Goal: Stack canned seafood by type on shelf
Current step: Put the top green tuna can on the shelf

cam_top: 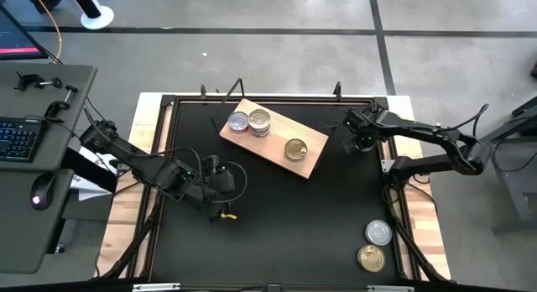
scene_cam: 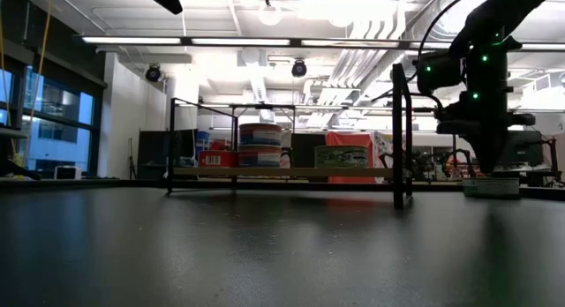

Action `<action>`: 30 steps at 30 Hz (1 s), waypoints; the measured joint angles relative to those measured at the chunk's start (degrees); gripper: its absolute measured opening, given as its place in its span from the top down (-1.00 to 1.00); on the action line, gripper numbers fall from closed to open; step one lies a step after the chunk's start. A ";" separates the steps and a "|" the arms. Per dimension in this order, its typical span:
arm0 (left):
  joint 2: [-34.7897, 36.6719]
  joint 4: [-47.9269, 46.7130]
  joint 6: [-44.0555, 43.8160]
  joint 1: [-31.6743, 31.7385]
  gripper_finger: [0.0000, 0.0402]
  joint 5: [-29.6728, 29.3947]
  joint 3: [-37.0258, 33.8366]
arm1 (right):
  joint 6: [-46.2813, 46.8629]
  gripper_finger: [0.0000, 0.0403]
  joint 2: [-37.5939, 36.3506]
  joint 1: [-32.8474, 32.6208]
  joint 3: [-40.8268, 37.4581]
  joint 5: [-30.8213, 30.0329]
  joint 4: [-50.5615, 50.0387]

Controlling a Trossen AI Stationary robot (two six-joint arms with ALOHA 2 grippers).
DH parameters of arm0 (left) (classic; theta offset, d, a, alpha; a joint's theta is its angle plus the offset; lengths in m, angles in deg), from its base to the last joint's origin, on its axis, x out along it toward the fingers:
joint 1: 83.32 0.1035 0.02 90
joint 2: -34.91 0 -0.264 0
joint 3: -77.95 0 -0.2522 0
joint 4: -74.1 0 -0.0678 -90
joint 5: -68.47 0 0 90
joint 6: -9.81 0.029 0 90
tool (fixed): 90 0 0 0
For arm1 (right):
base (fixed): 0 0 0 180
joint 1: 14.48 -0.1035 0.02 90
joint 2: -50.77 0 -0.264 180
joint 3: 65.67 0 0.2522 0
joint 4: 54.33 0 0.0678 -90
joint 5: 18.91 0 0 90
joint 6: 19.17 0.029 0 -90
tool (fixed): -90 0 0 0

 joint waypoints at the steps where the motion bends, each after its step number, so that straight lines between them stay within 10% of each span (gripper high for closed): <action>1: 0.00 0.02 0.05 -0.02 -0.64 -0.06 0.00 | 1.26 1.00 0.08 0.02 -0.07 0.01 -0.19; 12: -0.02 0.02 0.02 0.11 -0.64 -1.25 0.00 | 13.55 1.00 0.09 0.62 -0.53 -8.18 1.94; 30: -0.02 0.02 -0.96 0.11 -0.64 -2.17 0.00 | 21.52 1.00 -8.21 -7.03 -6.11 9.79 -4.26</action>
